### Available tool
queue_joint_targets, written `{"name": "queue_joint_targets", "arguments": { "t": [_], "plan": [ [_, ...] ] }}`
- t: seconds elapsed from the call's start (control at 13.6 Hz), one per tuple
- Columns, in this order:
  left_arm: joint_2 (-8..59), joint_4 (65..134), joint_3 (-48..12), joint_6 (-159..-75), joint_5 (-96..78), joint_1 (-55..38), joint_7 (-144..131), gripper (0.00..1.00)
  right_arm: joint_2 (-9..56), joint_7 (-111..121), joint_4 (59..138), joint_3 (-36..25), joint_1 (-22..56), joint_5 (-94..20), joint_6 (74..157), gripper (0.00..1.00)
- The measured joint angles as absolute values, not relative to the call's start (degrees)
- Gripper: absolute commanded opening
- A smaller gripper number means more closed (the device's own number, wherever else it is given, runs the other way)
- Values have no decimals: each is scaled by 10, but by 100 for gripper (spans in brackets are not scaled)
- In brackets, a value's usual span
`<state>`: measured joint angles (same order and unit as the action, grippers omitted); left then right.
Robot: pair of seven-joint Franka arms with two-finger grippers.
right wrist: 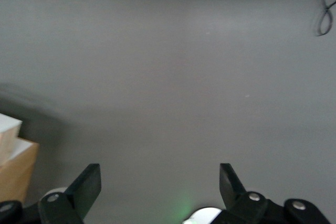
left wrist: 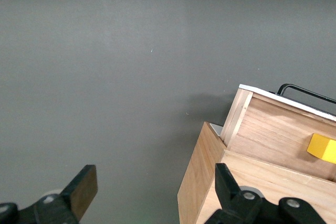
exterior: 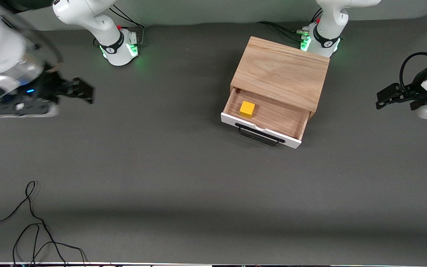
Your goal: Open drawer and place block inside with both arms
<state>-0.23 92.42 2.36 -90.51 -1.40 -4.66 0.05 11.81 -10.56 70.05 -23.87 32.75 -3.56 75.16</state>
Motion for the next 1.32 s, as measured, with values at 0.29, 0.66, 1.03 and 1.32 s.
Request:
{"name": "queue_joint_targets", "arguments": {
  "t": [0.29,0.66,1.03,1.32],
  "plan": [
    [-2,924,25,-906,-1,-47,43,100,131,-29,729,-305,311,-42,796,100],
    [-2,923,28,-906,3,-46,58,100,143,-27,730,-299,314,-51,799,100],
    [-2,923,28,-906,3,-46,58,100,146,-27,730,-300,316,-51,800,100],
    [-2,923,28,-906,3,-46,58,100,145,-27,729,-293,286,-51,800,100]
  ]
}}
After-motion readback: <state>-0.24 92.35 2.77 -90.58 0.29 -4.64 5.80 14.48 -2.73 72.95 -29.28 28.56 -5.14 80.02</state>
